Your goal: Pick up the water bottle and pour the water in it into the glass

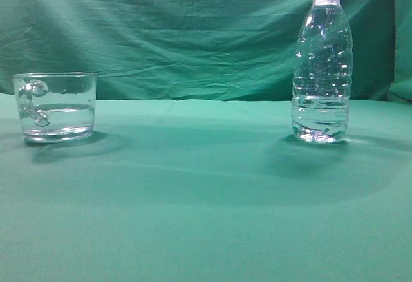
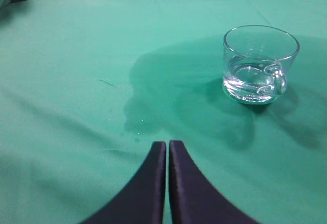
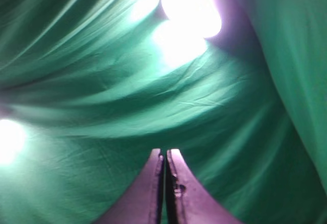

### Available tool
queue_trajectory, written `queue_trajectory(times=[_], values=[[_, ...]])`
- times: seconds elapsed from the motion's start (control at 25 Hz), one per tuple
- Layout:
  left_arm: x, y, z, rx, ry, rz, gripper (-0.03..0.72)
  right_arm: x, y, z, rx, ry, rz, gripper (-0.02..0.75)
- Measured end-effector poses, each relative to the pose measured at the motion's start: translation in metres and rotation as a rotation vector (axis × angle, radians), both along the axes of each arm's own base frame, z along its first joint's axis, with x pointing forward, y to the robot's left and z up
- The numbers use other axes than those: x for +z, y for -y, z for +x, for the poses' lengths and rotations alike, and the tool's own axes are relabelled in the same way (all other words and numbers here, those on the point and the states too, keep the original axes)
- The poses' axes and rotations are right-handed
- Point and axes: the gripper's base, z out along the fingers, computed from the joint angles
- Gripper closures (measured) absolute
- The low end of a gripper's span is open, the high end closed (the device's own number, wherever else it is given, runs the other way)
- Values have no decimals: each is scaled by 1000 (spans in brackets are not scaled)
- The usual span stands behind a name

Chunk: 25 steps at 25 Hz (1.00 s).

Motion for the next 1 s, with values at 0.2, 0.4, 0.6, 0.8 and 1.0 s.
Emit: queue_trajectory(times=[0.2, 0.4, 0.6, 0.8, 1.0], values=[[0, 0, 0, 0, 0, 0, 688, -26, 2, 10, -81, -101, -150, 738], [0, 0, 0, 0, 0, 0, 688, -50, 3, 12, -87, -320, -276, 738], [0, 0, 0, 0, 0, 0, 688, -80, -5, -9, 29, -484, -427, 738], [0, 0, 0, 0, 0, 0, 688, -115, -6, -18, 39, -479, -421, 738], [0, 0, 0, 0, 0, 0, 688, -175, -3, -15, 19, -506, -351, 738]])
